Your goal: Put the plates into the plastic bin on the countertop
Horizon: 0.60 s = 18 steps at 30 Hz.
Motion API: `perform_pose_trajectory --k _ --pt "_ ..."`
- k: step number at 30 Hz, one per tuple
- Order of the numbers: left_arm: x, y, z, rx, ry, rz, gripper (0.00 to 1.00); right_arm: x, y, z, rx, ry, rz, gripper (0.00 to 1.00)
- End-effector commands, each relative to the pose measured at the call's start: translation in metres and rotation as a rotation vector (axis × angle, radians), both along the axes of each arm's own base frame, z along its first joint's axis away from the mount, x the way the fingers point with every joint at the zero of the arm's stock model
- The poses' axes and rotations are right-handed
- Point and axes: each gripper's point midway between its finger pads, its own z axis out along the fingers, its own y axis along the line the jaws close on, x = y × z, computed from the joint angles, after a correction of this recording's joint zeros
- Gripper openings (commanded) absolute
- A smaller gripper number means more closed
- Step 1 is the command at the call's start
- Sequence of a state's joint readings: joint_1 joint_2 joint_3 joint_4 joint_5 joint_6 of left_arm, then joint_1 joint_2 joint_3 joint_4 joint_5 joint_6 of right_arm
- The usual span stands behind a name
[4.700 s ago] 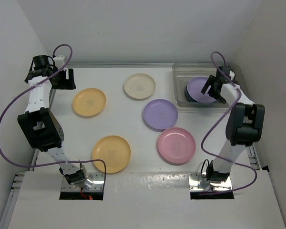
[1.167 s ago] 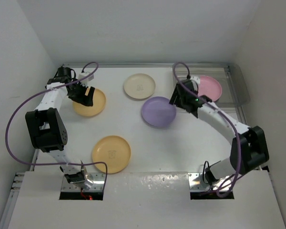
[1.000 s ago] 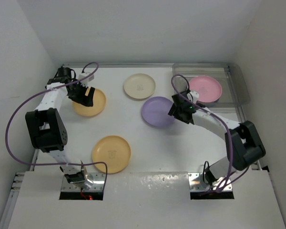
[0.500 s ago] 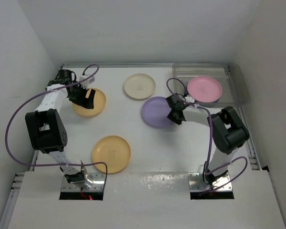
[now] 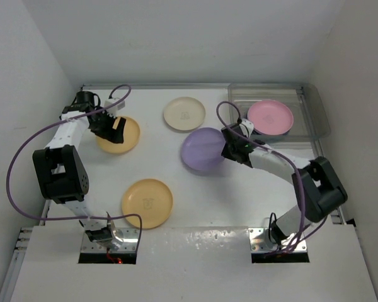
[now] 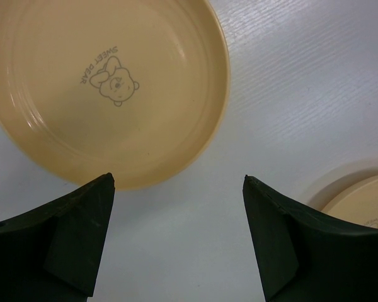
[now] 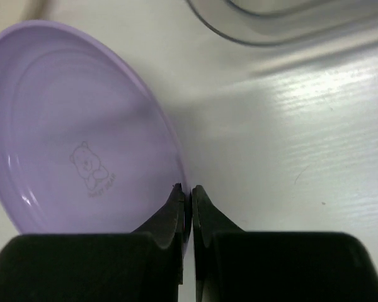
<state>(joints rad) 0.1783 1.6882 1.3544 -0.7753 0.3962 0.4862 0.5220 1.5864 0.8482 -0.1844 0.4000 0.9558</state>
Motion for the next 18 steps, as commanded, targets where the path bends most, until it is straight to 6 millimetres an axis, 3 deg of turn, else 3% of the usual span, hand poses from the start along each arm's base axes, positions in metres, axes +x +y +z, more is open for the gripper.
perform_pose_trajectory --k 1,3,5,6,7,9,10,11,12,13,15,16,17,18 --pt "-0.001 -0.001 0.014 -0.005 -0.046 -0.017 0.84 0.014 0.014 0.049 0.044 -0.123 0.230 0.00" --pt "-0.001 -0.001 0.014 -0.005 -0.046 -0.017 0.84 0.029 -0.008 0.073 0.119 -0.167 0.147 0.00" --pt "0.001 -0.001 0.017 -0.004 -0.055 -0.017 0.84 0.036 -0.010 0.095 0.210 -0.207 0.141 0.00" --pt "0.001 -0.001 0.017 -0.003 -0.055 -0.017 0.84 0.051 -0.038 0.105 0.248 -0.246 0.043 0.00" --pt "0.001 -0.001 0.017 -0.003 -0.055 -0.017 0.84 0.057 -0.045 0.112 0.269 -0.265 0.021 0.00" --pt "0.001 -0.001 0.017 -0.003 -0.055 -0.017 0.84 0.074 -0.091 0.128 0.248 -0.307 -0.112 0.00" --pt "0.001 0.001 0.017 0.004 -0.054 -0.013 0.84 0.078 -0.108 0.130 0.216 -0.314 -0.171 0.00" --pt "0.001 0.001 0.017 0.005 -0.054 -0.013 0.84 0.083 -0.146 0.126 0.174 -0.298 -0.287 0.00" --pt "0.001 0.001 0.017 0.005 -0.054 -0.013 0.84 0.086 -0.155 0.130 0.161 -0.307 -0.318 0.00" --pt "0.001 0.004 0.017 0.005 -0.054 -0.004 0.84 0.090 -0.183 0.122 0.147 -0.295 -0.392 0.00" --pt "0.001 0.004 0.013 0.003 -0.045 -0.004 0.84 0.096 -0.217 0.125 0.136 -0.315 -0.478 0.00" --pt "0.001 0.004 0.013 0.003 -0.045 -0.004 0.84 0.099 -0.224 0.112 0.125 -0.284 -0.496 0.00" --pt "0.001 0.004 0.013 -0.001 -0.042 0.004 0.84 0.107 -0.232 0.122 0.120 -0.308 -0.510 0.00" --pt "0.001 0.004 0.010 -0.003 -0.033 0.004 0.84 0.106 -0.246 0.119 0.113 -0.295 -0.542 0.00"
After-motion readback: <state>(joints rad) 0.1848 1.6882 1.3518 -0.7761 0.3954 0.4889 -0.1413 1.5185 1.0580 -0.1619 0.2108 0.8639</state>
